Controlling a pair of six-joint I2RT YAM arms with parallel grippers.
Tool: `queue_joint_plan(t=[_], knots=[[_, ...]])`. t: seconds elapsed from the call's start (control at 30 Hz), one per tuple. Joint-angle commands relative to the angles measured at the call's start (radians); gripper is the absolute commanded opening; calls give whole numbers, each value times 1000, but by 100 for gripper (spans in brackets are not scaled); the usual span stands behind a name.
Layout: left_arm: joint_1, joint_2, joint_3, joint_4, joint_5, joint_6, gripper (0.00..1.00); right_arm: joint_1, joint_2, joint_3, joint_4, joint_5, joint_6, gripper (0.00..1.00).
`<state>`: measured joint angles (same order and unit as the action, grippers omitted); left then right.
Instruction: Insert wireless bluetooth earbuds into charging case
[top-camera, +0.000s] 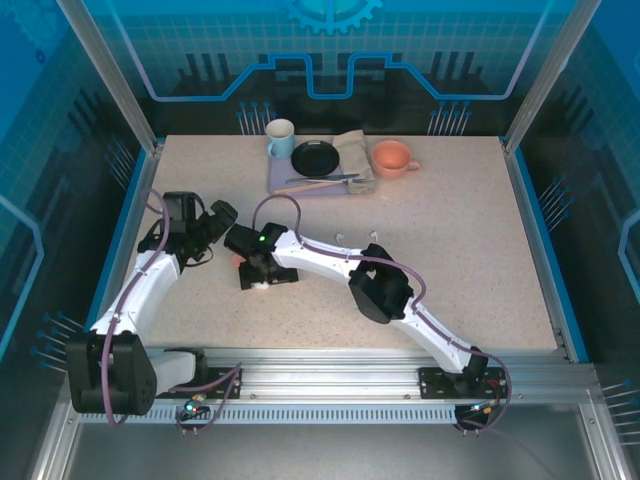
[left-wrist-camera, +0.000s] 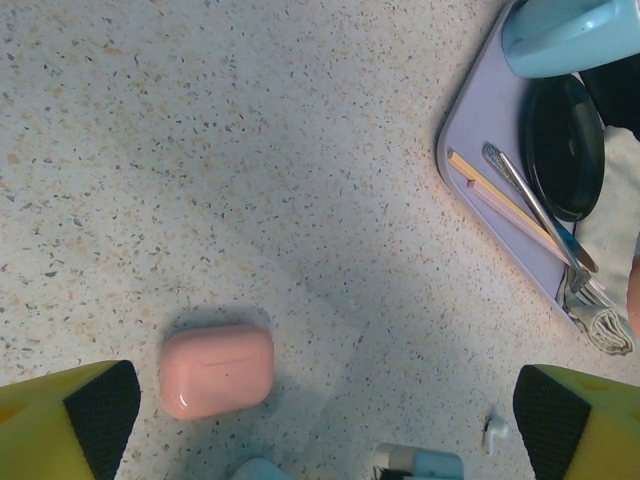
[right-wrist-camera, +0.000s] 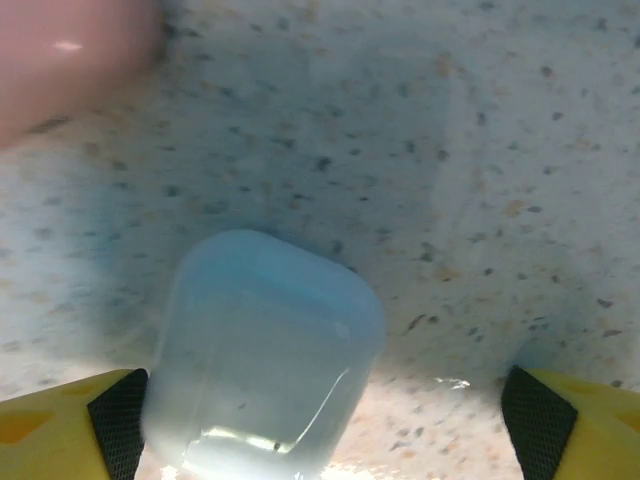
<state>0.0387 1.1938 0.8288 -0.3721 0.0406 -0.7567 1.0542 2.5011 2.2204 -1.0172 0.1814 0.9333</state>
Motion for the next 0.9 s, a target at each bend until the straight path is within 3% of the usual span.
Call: queue_joint_plan(t=[0.0,0.23,0.5,0.63,0.87], knots=[[10,-10,18,-13,42,2,99,5,2,3,-107,70,-25,94],[9,-30,1,12,88,-18,99,-49,-162,-260,-18,116,-38,92],[8,-44,-8,41,160,-51,99,-129,-340,-449,93,65,-22,92],[7,-40,-7,42,175,-53,99,-129,-350,-386,102,49,-14,92],[9,-27,10,-2,165,-21,99,-127,-180,-124,-5,17,-201,93]])
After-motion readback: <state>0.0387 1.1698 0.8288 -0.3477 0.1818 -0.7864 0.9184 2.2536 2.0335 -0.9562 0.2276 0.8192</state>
